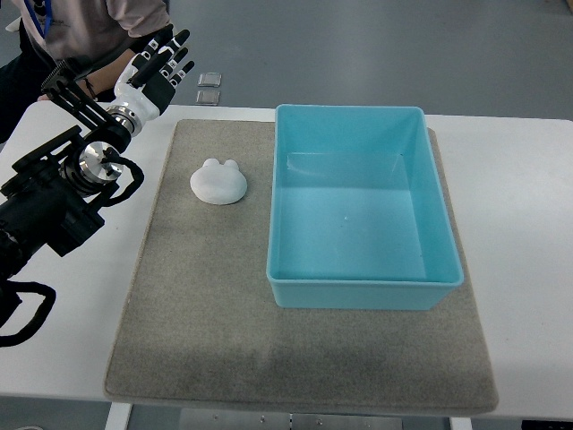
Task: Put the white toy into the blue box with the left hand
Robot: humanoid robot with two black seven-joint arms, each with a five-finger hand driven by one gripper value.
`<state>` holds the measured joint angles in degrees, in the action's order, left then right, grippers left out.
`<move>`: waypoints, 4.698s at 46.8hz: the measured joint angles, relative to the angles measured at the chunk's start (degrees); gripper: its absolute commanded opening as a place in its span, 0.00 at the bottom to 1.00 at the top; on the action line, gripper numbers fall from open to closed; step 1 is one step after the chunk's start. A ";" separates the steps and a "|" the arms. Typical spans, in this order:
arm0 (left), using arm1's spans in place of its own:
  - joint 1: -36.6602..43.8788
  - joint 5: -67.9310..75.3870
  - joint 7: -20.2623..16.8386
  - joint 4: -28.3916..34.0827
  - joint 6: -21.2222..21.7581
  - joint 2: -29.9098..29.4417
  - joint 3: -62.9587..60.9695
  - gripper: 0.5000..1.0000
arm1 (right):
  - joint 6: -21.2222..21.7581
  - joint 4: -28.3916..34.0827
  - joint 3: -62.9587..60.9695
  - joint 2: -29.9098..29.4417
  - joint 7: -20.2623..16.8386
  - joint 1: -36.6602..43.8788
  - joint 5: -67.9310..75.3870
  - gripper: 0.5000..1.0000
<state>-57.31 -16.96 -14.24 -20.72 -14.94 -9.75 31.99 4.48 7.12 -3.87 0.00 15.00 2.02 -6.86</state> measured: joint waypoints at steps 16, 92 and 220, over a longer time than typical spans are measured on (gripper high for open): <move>0.07 0.18 -1.67 0.24 0.00 0.00 0.00 0.98 | 0.00 0.00 0.00 0.00 0.00 0.00 0.00 0.87; 0.47 3.90 -1.30 -1.06 0.85 -2.43 -3.47 0.98 | 0.00 0.00 0.00 0.00 0.01 0.00 0.00 0.87; -12.09 79.89 -0.61 -33.61 -2.06 -23.30 -32.30 0.98 | 0.00 0.00 0.00 0.00 0.00 0.00 0.00 0.87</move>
<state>-69.40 62.93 -14.85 -54.34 -17.00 -33.06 -0.30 4.48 7.12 -3.87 0.00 15.01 2.02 -6.86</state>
